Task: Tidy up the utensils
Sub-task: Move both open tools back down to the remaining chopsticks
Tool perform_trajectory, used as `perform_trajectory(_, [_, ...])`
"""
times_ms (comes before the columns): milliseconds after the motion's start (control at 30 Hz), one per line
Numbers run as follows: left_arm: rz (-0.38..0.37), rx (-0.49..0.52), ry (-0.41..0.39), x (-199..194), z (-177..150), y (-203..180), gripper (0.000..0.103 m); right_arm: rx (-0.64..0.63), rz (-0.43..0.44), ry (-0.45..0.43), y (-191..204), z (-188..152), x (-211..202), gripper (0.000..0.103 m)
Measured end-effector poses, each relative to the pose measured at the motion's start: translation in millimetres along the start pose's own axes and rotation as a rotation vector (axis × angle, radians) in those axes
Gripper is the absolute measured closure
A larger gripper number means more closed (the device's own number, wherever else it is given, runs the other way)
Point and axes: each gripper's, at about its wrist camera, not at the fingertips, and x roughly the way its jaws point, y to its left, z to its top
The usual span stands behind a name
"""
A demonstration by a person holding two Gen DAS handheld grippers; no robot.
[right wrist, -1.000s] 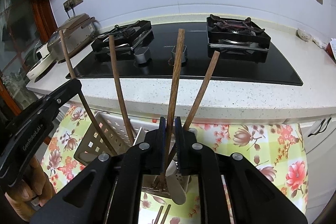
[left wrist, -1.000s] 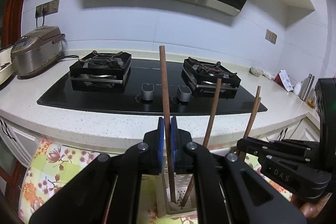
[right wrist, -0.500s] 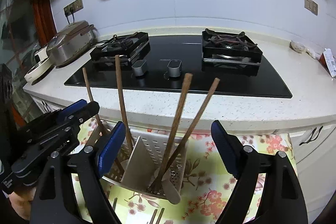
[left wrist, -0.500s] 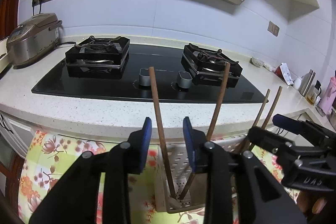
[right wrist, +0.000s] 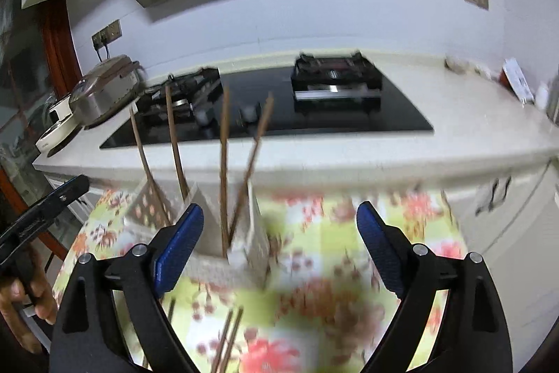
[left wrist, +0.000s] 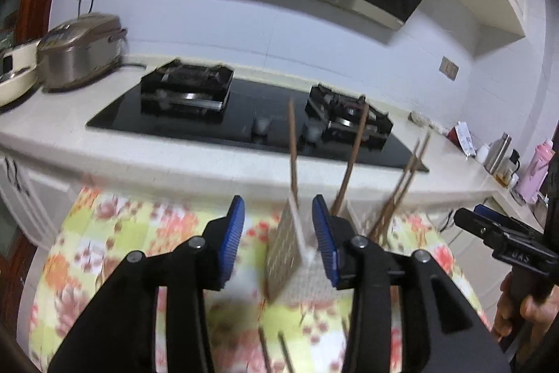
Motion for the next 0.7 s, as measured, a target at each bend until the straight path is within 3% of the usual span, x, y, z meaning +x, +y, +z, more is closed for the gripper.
perform_trajectory(367, [0.054, -0.009, 0.194, -21.2, -125.5, 20.8, 0.063, 0.093, 0.002, 0.221, -2.0, -137.2, 17.4, 0.019])
perform_trajectory(500, [0.042, -0.001, 0.25, -16.4, -151.8, 19.4, 0.063, 0.056, 0.006, 0.266, 16.3, -157.2, 26.5, 0.019])
perform_trajectory(700, [0.036, 0.013, 0.273, -6.7, -159.4, 15.5, 0.064, 0.007, -0.014, 0.303, 30.2, -163.8, 42.5, 0.02])
